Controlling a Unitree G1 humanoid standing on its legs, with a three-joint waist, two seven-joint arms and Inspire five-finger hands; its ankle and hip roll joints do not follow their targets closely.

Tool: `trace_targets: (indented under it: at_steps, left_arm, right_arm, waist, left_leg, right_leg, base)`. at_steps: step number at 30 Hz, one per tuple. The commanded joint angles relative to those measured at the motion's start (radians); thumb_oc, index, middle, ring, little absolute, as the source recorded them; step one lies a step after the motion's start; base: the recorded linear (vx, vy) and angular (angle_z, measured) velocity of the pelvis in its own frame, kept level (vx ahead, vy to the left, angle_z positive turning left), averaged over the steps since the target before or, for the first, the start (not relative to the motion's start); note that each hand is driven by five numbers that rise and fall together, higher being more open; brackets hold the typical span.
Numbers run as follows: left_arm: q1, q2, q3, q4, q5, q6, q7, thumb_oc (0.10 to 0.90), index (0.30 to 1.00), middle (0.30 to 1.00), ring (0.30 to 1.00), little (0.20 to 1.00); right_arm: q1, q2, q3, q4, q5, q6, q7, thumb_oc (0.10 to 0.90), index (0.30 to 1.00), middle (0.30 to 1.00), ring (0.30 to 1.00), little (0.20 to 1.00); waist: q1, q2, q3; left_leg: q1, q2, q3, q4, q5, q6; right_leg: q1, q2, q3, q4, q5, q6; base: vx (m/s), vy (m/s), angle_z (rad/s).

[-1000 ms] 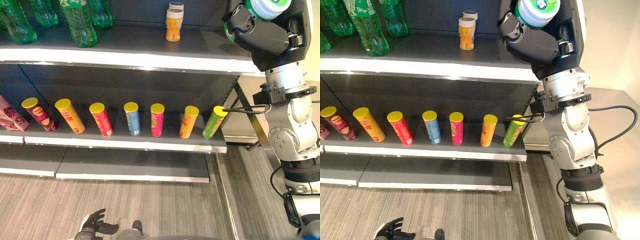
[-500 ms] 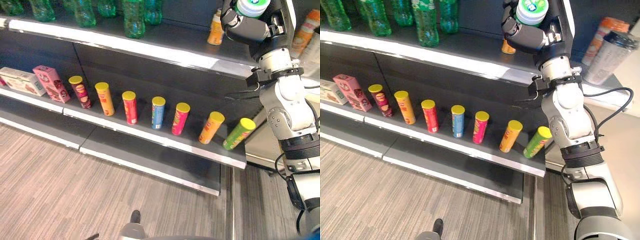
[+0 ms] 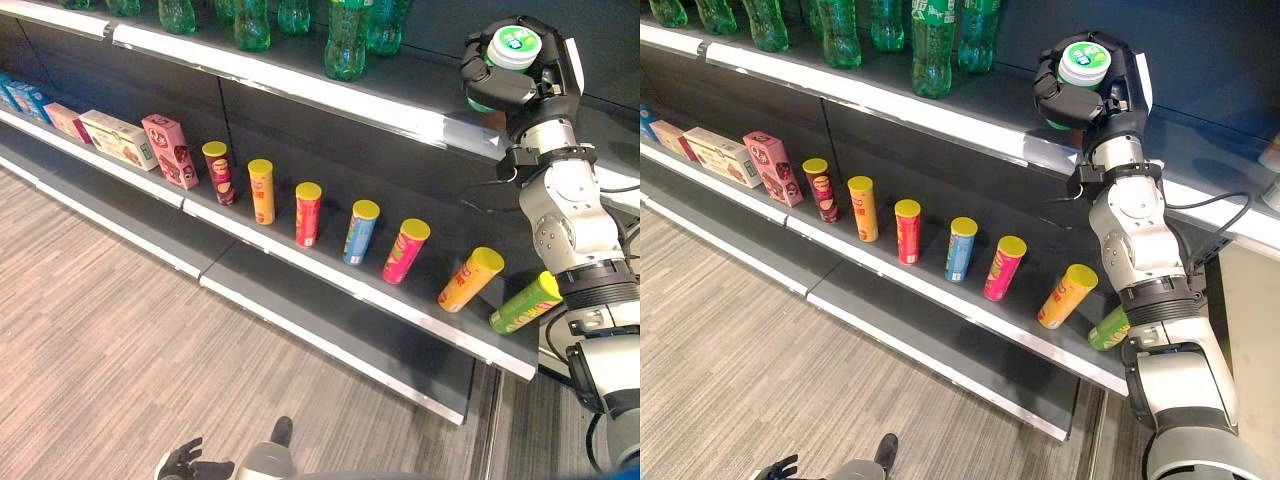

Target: Put the goods on the table back onto the shelves and tidy them up.

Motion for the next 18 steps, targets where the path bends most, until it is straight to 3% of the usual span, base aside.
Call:
trace_targets:
  at_steps: [1,18]
  left_arm:
    - [-0.036,0.066,-0.074,0.027,0.015,-0.030,0.008,0.800,0.900,0.900,0.900,0.900]
    - [-0.041,0.068,-0.063,0.023,0.009,-0.030,0.016,0.800,0.900,0.900,0.900,0.900]
  right_arm:
    - [-0.184,-0.040,-0.018,0.005,-0.023,-0.084,-0.025,0.400,0.300,0.300,0.300,0.300]
    - [-0.162,-0.044,-0.002,0.055,-0.046,-0.066,-0.030,0.400,0.300,0.300,0.300,0.300]
  waist:
    - [0.021,-0.008,-0.052]
    - [-0.008,-0.012,-0.045]
  left_leg:
    - [0.088,0.074,0.073,0.004,-0.179,-0.075]
    - [0.104,0.079,0.099,0.004,-0.191,-0.074]
  right_leg:
    - [-0.038,-0.021,-0.018,0.038,-0.023,0.005]
    - [-0.041,-0.019,-0.005,0.036,-0.024,0.001]
  base:
    - [0.00,0.000,0.00]
    - [0.00,0.000,-0.01]
